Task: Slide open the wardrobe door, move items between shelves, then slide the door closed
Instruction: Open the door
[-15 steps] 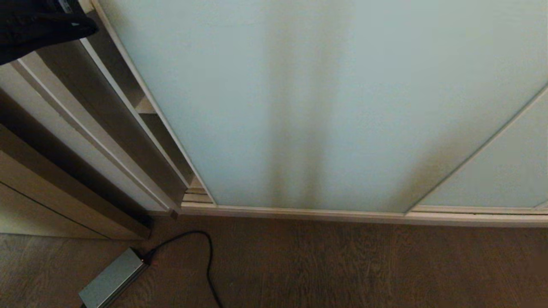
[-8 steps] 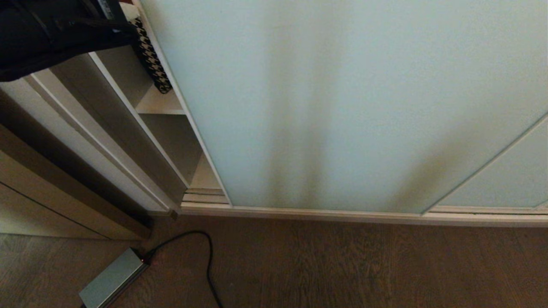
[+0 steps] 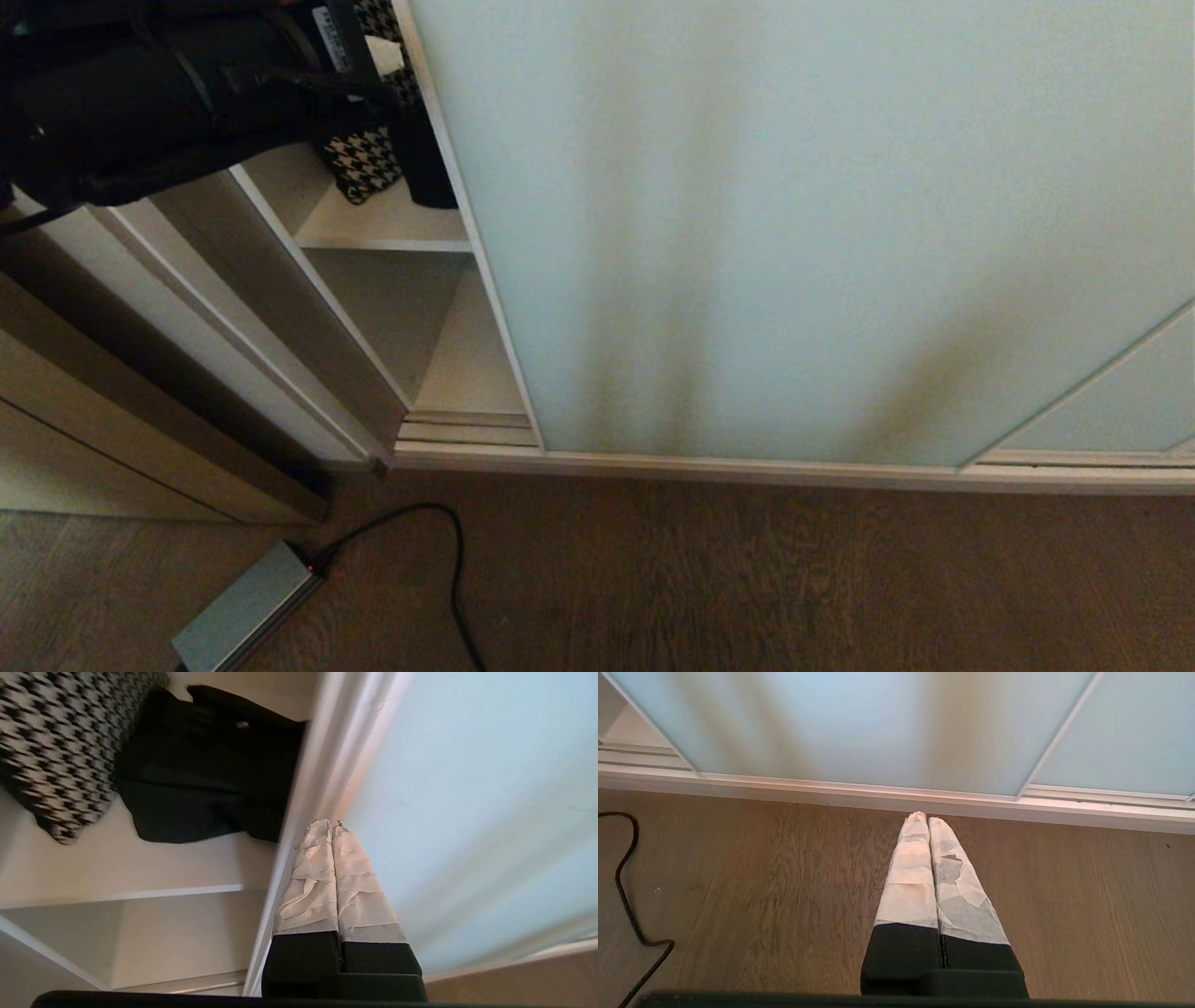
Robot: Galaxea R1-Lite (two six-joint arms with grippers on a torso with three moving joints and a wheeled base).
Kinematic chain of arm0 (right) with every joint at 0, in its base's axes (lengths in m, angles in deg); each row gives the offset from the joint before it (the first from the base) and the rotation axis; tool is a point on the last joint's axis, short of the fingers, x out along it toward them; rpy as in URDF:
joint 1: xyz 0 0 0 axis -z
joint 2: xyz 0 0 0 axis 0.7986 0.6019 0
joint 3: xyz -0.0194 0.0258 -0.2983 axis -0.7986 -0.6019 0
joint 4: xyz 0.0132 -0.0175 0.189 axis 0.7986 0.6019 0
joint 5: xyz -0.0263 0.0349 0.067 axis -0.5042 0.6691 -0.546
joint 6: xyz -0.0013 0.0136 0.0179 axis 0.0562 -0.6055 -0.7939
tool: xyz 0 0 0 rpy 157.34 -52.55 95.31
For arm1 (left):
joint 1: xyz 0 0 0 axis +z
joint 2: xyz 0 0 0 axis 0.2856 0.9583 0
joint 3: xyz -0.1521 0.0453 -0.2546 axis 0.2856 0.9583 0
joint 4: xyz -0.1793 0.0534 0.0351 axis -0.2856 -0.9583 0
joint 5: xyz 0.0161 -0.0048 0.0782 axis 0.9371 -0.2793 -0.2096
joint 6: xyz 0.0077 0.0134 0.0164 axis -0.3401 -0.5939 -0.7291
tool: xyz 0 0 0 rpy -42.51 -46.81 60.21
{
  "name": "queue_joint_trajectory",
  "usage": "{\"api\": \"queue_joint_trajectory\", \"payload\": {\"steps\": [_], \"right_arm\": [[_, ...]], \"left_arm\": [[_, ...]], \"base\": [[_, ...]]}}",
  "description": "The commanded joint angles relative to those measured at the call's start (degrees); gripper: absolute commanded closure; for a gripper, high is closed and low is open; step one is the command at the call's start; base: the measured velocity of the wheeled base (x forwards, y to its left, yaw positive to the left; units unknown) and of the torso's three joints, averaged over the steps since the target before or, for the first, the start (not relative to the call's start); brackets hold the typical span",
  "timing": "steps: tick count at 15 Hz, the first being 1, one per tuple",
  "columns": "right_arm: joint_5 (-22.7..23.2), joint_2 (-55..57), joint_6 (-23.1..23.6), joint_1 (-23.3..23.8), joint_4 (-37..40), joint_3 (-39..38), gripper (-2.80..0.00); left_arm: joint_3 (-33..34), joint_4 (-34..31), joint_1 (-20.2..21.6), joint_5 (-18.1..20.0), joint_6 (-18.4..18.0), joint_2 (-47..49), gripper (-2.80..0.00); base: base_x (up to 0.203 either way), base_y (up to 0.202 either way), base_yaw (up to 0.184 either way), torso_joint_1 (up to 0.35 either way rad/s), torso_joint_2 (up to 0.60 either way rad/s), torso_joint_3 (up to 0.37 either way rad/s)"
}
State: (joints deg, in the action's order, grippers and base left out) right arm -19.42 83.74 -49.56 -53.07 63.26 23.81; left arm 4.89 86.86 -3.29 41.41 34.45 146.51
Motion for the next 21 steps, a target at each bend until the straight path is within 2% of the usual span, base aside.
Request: {"api": "queue_joint_trajectory", "payload": {"steps": [1, 11, 14, 17, 21], "right_arm": [[0.0, -0.01, -0.01, -0.01, 0.01, -0.06, 0.0], [0.0, -0.01, -0.01, -0.01, 0.01, 0.0, 0.0], [0.0, -0.01, -0.01, -0.01, 0.01, 0.0, 0.0], [0.0, -0.01, -0.01, -0.01, 0.01, 0.0, 0.0], [0.0, -0.01, -0.01, -0.01, 0.01, 0.0, 0.0]], "left_arm": [[0.48, -0.03, -2.68, -0.14, 1.02, 0.22, 0.0], [0.17, 0.39, -16.03, -2.13, 1.85, 3.31, 0.0], [0.39, -0.24, -17.32, -2.23, 2.02, 1.74, 0.0], [2.86, -0.36, -18.14, -4.02, 2.07, -1.62, 0.0], [7.89, -5.8, -18.05, -5.22, 2.04, -14.97, 0.0]], "base": [[0.0, 0.0, 0.0, 0.0, 0.0, 0.0], [0.0, 0.0, 0.0, 0.0, 0.0, 0.0], [0.0, 0.0, 0.0, 0.0, 0.0, 0.0], [0.0, 0.0, 0.0, 0.0, 0.0, 0.0], [0.0, 0.0, 0.0, 0.0, 0.0, 0.0]]}}
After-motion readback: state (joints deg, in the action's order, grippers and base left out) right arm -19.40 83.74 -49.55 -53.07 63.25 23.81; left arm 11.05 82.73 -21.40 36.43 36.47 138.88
